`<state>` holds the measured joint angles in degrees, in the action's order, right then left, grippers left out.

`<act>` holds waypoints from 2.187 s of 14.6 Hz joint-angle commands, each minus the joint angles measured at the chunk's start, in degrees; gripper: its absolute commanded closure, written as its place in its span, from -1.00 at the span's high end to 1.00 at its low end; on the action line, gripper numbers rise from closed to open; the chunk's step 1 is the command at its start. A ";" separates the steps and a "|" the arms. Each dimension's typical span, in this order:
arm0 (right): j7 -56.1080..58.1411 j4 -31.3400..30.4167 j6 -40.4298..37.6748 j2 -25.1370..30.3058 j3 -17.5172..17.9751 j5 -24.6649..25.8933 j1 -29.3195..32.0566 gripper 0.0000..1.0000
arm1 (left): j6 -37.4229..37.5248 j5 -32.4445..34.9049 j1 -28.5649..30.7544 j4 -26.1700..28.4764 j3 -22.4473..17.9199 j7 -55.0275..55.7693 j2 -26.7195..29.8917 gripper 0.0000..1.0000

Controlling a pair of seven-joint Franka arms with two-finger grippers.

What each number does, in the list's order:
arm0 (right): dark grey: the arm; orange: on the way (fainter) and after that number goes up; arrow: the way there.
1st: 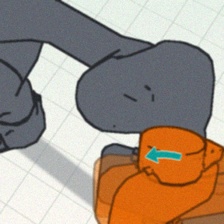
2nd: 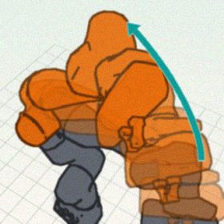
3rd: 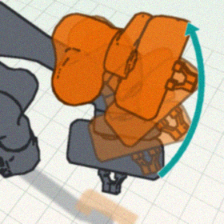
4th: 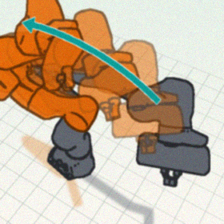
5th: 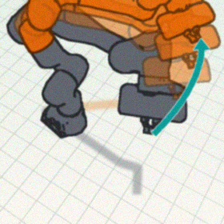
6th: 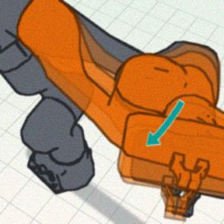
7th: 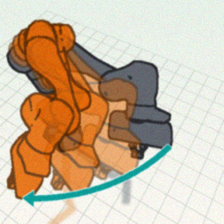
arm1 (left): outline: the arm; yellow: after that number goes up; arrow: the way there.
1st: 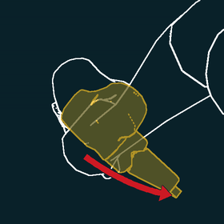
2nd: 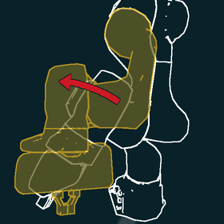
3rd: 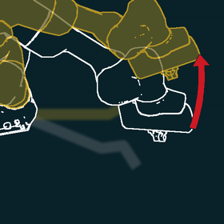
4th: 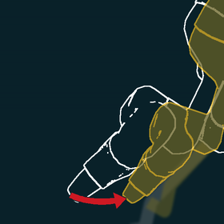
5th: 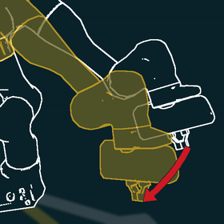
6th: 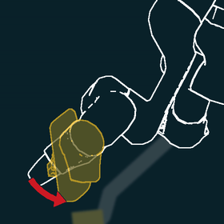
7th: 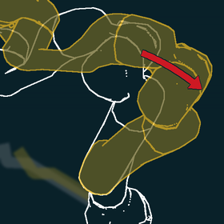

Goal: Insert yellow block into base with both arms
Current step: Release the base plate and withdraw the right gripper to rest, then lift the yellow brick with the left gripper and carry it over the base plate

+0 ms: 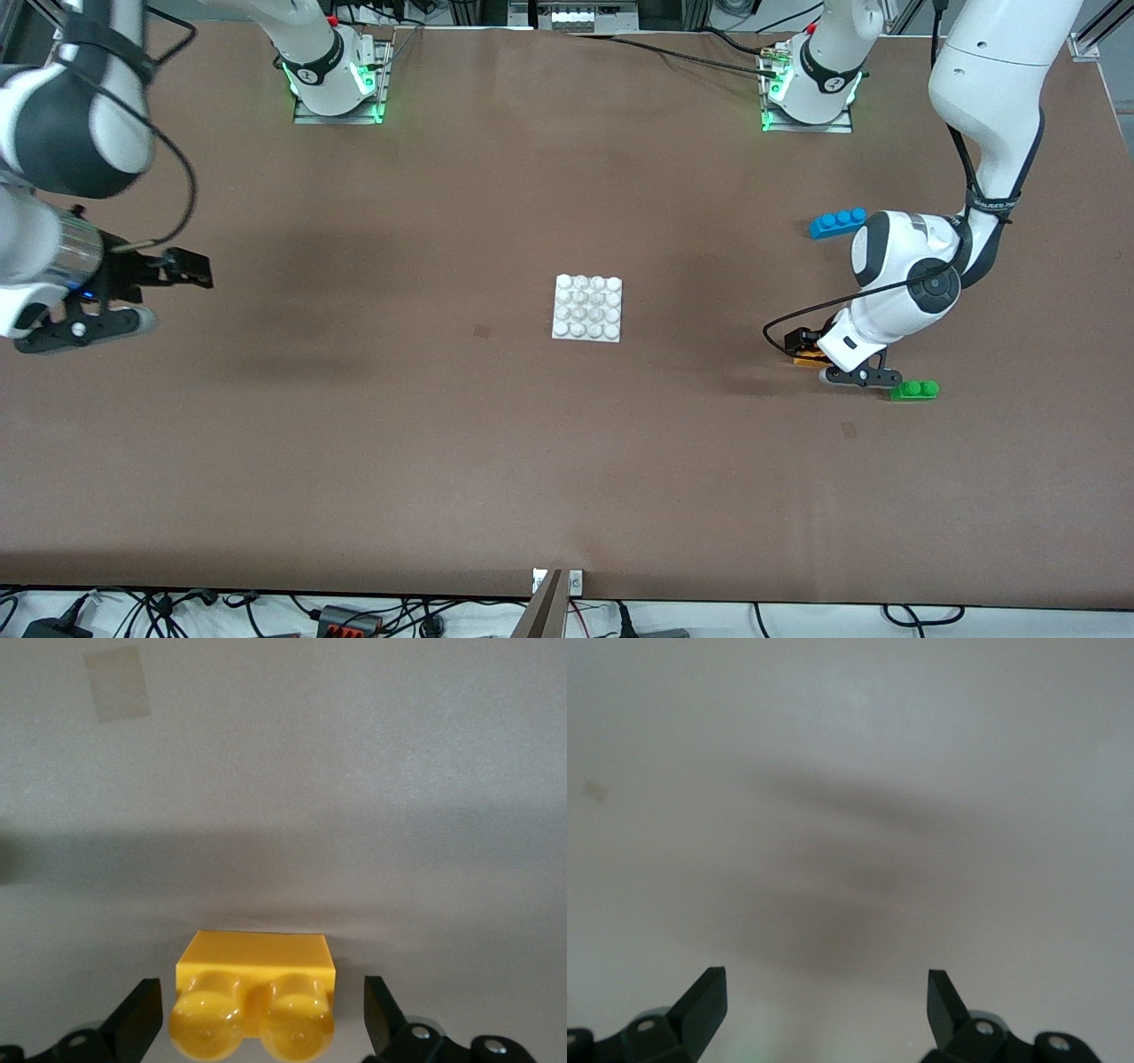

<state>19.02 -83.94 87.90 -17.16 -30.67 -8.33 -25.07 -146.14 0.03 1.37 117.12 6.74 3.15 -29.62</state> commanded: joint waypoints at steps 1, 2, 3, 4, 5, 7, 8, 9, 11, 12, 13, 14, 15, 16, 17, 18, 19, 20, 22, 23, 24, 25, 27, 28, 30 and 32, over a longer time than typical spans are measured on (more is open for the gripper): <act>-0.12 -1.75 -6.32 7.29 16.03 8.19 14.49 1.00 | -0.64 0.93 0.30 -0.04 -0.06 -0.86 0.09 0.99; -0.48 -3.67 -5.56 9.32 17.82 9.46 16.27 1.00 | -0.64 0.93 0.30 -0.05 0.02 -0.77 0.17 0.96; -0.48 -5.34 -4.16 11.08 18.88 9.48 18.37 1.00 | -0.46 0.93 0.30 -0.22 0.03 -0.60 0.18 0.93; -0.48 -7.97 -0.92 12.75 21.76 9.48 21.70 1.00 | -0.29 0.93 0.30 -0.48 0.03 -0.51 0.18 0.89; -1.17 -11.39 3.46 15.29 25.70 9.56 25.82 1.00 | -0.20 0.93 0.21 -0.57 0.03 0.01 0.35 0.86; -10.09 -19.29 8.77 20.82 32.83 9.74 32.25 1.00 | -0.29 0.85 0.21 -0.75 0.03 -0.07 0.18 0.81; -14.76 -20.37 9.13 21.37 33.21 9.22 32.71 1.00 | -0.29 0.85 0.21 -0.75 0.03 0.10 0.09 0.76; -16.46 -19.78 9.30 21.38 33.21 9.30 32.72 1.00 | -0.29 0.85 0.21 -0.75 0.03 0.19 0.17 0.72; -17.26 -17.32 9.39 21.38 33.30 10.26 31.58 1.00 | -0.29 0.85 0.21 -0.75 0.03 -0.33 0.18 0.59; -16.92 -14.61 9.13 20.34 33.30 10.53 31.40 1.00 | -0.29 0.85 0.21 -0.75 0.03 -0.25 0.18 0.54; -16.31 -13.28 7.48 19.19 33.04 10.36 31.66 1.00 | -0.29 0.85 0.21 -0.75 0.03 -0.33 0.26 0.45; -16.82 -12.83 5.02 19.18 33.04 9.92 31.93 1.00 | -0.29 0.85 0.21 -0.75 0.03 -0.33 0.18 0.40; -16.74 -12.74 3.78 19.27 32.95 9.57 31.84 1.00 | -0.29 0.85 0.21 -0.75 0.03 0.10 0.26 0.37; -17.35 -12.74 3.94 19.36 32.95 9.56 31.84 1.00 | -0.20 0.85 0.21 -0.75 0.11 0.19 0.44 0.35; -17.44 -12.74 4.20 19.27 33.04 9.48 31.75 1.00 | -0.20 0.85 0.21 -0.84 0.11 0.19 0.44 0.31; -17.44 -12.74 4.21 19.27 33.04 9.48 31.84 1.00 | 0.06 0.85 0.12 -1.36 0.11 0.28 0.53 0.28; -17.44 -12.83 3.86 19.27 32.95 9.30 32.01 1.00 | 1.54 0.85 0.12 -1.71 0.29 0.28 0.70 0.14; -17.53 -12.83 3.59 19.27 32.86 9.30 32.02 1.00 | 3.65 0.85 0.12 -2.85 0.64 0.37 1.14 0.12; -17.44 -12.83 3.68 19.18 32.86 9.30 31.93 1.00 | 8.74 0.76 -0.31 -5.22 0.99 1.94 1.32 0.04; -17.44 -12.83 3.68 19.18 32.86 9.30 31.93 1.00 | 10.51 0.76 -0.49 -5.75 1.25 3.43 1.93 0.04; -17.44 -13.00 3.42 19.27 32.86 9.30 31.93 1.00 | 11.66 0.76 -0.58 -6.02 2.65 4.84 2.37 0.04; -17.44 -13.09 3.33 19.27 32.86 9.30 32.02 1.00 | 13.15 0.67 -0.67 -6.20 4.84 7.11 2.72 0.04; -17.44 -13.09 3.42 19.18 32.78 9.30 32.10 1.00 | 14.74 0.76 -1.45 -6.63 7.74 15.01 3.07 0.03; -17.44 -13.09 3.42 19.18 32.77 9.21 32.10 1.00 | 14.74 0.76 -2.07 -6.98 9.59 18.70 2.90 0.03; -17.44 -13.09 3.42 19.18 32.77 9.21 32.10 1.00 | 14.74 0.84 -3.30 -7.95 12.58 23.47 2.29 0.03; -17.44 -13.09 3.33 19.18 32.69 8.86 32.10 1.00 | 14.74 0.85 -4.18 -9.36 15.04 24.19 1.23 0.03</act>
<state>2.33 -98.00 92.32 2.40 1.72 0.98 6.51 -132.70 0.03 -2.58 109.94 19.89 25.47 -27.40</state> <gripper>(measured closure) 0.000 0.308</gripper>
